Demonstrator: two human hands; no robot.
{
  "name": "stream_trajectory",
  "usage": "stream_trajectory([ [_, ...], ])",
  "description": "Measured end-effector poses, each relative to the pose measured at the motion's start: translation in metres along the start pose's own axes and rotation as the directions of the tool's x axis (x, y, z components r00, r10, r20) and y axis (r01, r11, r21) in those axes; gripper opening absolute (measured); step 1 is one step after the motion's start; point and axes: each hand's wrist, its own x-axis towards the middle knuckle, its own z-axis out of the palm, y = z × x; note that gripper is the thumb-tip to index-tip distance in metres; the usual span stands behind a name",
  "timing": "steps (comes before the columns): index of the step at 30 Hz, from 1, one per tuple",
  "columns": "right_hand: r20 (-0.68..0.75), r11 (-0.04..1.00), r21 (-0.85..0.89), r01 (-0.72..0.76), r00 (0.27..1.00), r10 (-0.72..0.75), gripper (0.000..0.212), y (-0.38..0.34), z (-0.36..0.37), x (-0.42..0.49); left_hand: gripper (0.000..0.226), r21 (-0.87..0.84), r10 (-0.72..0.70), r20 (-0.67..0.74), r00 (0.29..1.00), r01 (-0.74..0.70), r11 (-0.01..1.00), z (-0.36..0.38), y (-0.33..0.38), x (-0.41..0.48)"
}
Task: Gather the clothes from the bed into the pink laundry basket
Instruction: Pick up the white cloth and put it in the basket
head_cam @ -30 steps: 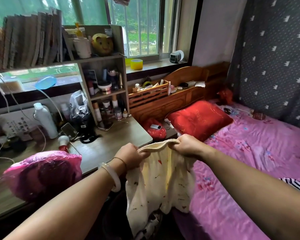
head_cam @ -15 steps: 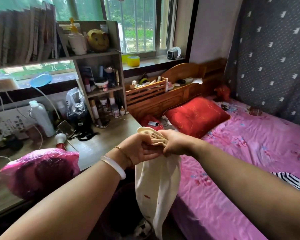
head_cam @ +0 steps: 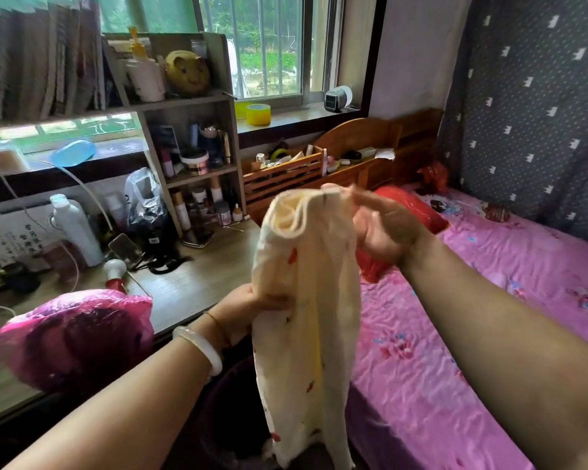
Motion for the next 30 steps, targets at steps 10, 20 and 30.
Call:
stream_trajectory([
  [10,-0.17,0.887,-0.151,-0.436,0.895,0.412,0.051,0.127,-0.033,-0.036,0.023,-0.205,-0.126,-0.041,0.991,0.115,0.972,-0.003,0.003,0.008],
  [20,-0.18,0.918,0.094,-0.385,0.9,0.396,0.041,0.141,-0.032,-0.048,0.046,-0.133,-0.237,0.098,0.966,0.249,0.959,-0.011,-0.047,0.005],
  [30,-0.366,0.923,-0.024,-0.384,0.863,0.349,0.031,0.134,-0.04,-0.028,0.031,-0.209,-0.213,-0.091,0.973,0.19,0.959,-0.01,-0.048,0.018],
])
